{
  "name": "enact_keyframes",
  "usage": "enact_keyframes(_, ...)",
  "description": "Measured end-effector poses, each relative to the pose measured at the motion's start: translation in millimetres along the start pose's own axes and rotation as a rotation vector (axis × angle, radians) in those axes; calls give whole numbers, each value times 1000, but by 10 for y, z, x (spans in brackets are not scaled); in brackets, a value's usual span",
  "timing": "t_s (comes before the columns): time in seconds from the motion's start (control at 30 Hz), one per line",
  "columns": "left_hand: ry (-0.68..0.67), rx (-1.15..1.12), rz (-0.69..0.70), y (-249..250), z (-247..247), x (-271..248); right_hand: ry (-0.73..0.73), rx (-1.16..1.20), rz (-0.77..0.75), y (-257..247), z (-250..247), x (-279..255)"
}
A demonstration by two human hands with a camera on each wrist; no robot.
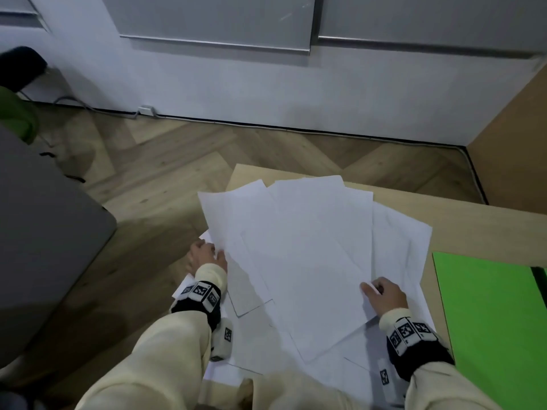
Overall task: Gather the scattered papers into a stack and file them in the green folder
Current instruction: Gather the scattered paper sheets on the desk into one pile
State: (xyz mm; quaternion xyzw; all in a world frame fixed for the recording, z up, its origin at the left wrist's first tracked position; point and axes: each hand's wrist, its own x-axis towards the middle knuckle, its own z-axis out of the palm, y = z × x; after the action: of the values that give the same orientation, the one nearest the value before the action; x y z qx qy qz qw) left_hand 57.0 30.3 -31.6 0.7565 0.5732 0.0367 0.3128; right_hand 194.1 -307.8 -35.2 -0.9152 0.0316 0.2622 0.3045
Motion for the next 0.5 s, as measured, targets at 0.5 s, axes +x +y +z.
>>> enact_keyframes(0.5,-201,-440,8,115,173,-284,-95,54,-214,-56,295,-160)
